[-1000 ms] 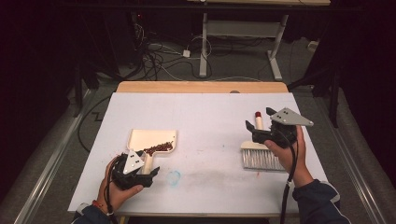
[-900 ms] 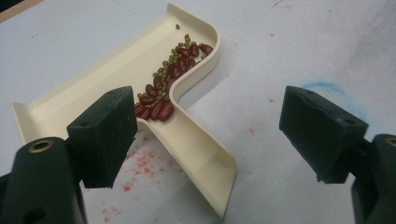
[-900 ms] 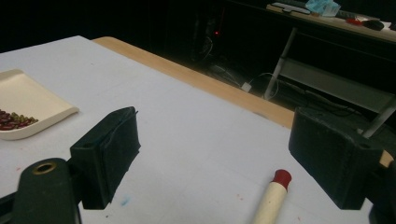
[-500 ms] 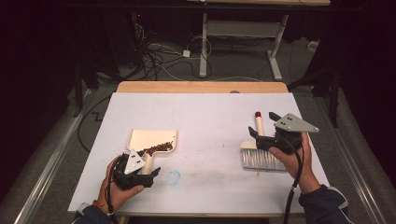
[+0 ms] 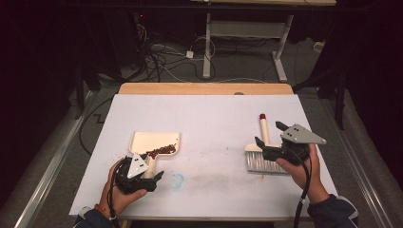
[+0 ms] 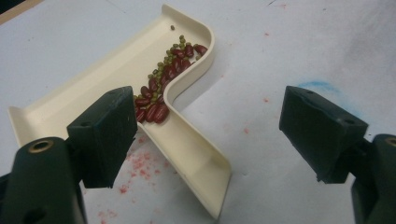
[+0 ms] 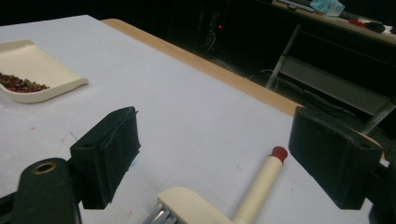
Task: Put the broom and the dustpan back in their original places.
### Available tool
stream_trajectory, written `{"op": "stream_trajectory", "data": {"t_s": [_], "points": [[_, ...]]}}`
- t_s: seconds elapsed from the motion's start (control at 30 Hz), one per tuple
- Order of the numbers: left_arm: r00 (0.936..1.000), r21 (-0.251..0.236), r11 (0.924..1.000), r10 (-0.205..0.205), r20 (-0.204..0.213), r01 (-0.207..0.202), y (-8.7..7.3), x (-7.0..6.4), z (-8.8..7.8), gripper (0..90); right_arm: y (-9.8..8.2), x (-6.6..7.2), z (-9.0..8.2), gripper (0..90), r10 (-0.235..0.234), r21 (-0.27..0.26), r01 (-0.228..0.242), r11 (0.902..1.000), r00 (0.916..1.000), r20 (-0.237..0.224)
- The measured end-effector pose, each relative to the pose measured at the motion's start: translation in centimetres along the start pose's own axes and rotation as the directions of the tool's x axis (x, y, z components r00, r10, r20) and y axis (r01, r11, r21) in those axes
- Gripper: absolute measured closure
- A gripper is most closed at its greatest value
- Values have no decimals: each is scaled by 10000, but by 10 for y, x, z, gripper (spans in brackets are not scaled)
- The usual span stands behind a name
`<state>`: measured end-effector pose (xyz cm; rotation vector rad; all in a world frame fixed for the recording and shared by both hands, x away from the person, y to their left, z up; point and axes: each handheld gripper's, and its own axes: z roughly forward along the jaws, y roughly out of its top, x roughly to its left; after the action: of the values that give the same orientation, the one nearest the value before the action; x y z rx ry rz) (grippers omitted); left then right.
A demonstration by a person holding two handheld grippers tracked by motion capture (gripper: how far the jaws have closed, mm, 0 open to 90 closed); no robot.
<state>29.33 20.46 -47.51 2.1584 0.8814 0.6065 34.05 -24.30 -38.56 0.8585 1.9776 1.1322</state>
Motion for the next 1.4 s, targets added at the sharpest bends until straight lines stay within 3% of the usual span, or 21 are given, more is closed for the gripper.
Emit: {"op": "stream_trajectory", "data": {"t_s": [0.4,0.57,0.9,1.4], "points": [[9994,65,9995,296,-174,-295,0,0,1,193,-22,2,-7,167,-390,194,390,9991,9992,3],[9995,170,9994,308,-97,-307,0,-2,2,193,-32,1,-9,166,-343,251,350,9991,9991,-263],[9986,86,9987,510,-117,-509,1,-2,2,196,-51,2,-14,168,-338,482,354,9982,9989,-329],[9997,116,9996,263,-7,-263,-1,-2,2,196,-77,-2,-29,172,-164,521,181,9985,9993,-328]]}}
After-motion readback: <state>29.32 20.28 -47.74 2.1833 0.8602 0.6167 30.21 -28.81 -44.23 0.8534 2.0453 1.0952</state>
